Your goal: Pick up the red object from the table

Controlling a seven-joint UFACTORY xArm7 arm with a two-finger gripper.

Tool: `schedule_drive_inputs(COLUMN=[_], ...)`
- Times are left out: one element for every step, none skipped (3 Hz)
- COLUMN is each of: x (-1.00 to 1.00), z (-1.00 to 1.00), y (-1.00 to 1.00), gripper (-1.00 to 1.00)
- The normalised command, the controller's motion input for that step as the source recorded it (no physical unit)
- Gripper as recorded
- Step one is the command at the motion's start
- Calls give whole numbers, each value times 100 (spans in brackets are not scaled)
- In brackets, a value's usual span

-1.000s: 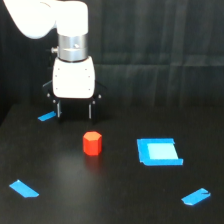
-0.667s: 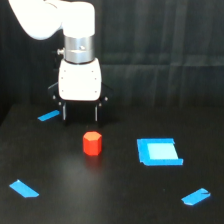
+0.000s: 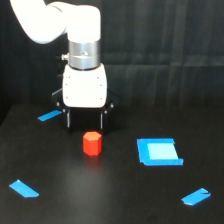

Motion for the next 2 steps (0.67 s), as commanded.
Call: schedule_drive_inputs(x=[3,-12], z=[4,11], y=[-69,-53], gripper=[97,97])
